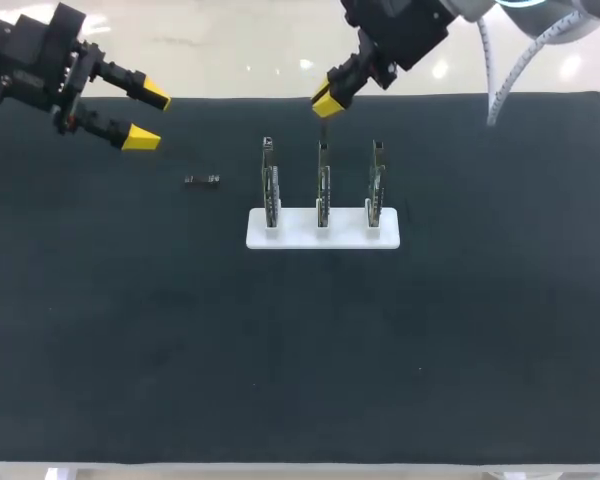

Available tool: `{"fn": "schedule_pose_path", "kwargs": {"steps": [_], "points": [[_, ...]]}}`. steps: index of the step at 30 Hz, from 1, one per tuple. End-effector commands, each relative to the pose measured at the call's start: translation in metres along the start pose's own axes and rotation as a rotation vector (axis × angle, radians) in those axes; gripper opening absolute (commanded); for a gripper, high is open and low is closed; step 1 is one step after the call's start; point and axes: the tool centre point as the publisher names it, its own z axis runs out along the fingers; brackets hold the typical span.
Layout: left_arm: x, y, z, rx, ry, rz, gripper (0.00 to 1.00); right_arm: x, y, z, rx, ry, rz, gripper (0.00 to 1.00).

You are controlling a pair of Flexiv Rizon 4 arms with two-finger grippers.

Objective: Pick up the optical module with the left hand, and insert it into the network port with the right hand.

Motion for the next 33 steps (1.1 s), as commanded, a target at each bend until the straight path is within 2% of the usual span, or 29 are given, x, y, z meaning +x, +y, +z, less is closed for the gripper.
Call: {"fn": "schedule_pose_path", "kwargs": {"steps": [1,33], "points": [[-0.0004,-0.0003,0.0001,-0.001,0.003,-0.001,1.0,0.0017,0.0007,0.0016,0.004,-0.005,-0.001,0.0],[-0.0004,-0.0003,0.0001,-0.001,0.003,-0.001,1.0,0.0046,-0.0004,0.0042,0.006,0.003,0.016,0.0]]}}
